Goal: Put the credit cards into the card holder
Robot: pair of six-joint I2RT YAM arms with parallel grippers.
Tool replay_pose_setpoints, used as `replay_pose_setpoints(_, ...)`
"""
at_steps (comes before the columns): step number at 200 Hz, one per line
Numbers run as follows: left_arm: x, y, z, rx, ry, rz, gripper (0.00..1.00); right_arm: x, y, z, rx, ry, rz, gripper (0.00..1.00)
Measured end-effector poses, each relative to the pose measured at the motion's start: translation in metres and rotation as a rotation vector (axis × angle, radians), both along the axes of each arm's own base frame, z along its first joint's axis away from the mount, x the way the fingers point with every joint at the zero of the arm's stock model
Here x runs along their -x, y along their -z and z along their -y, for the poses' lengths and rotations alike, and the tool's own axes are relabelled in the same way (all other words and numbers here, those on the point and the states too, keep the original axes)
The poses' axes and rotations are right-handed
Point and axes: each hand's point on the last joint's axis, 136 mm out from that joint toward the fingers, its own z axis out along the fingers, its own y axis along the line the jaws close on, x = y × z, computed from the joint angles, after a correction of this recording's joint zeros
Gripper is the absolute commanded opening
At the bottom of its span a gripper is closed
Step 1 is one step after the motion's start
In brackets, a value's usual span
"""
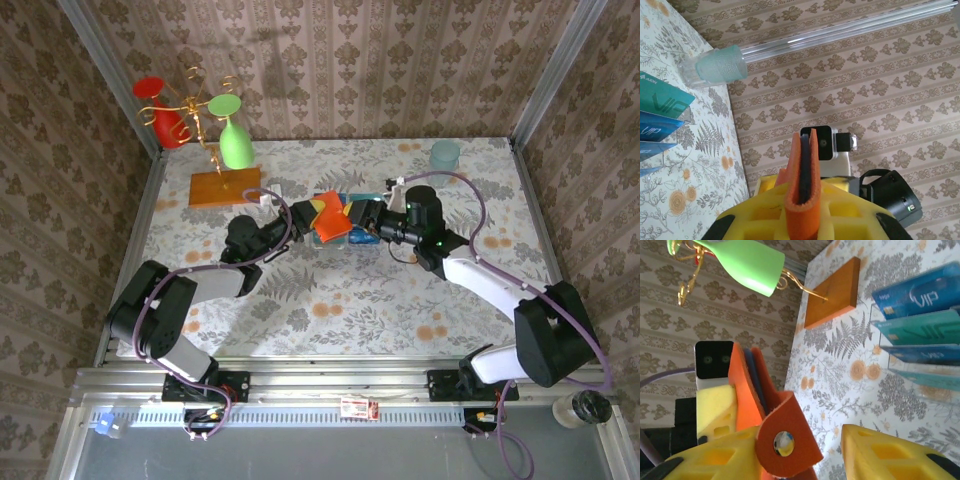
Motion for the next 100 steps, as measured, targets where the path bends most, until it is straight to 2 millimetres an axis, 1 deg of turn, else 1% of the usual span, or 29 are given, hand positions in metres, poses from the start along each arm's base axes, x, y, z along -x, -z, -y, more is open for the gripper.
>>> replay_pose_setpoints(18,0.000,0.000,0.000,0.000,0.000,0.000,0.00,-0.004,0.003,0.004,-0.018,0.018,-0.002,0.35)
replay_pose_setpoints(32,0.000,0.000,0.000,0.000,0.000,0.000,0.00,-0.006,0.011,0.006,-0.026,0.025,-0.016,0.33)
replay_pose_setpoints(59,0.000,0.000,0.000,0.000,0.001,0.000,0.00,-0.004,0.024,0.005,-0.048,0.027,-0.052,0.34)
replay_pose_setpoints(78,0.000,0.000,0.000,0.000,0.001,0.000,0.00,-0.005,0.024,0.003,-0.078,0.019,-0.058,0.36)
replay_pose_setpoints(100,0.000,0.000,0.000,0.000,0.001,0.000,0.00,-0.006,0.018,-0.002,-0.123,0.000,-0.048,0.39)
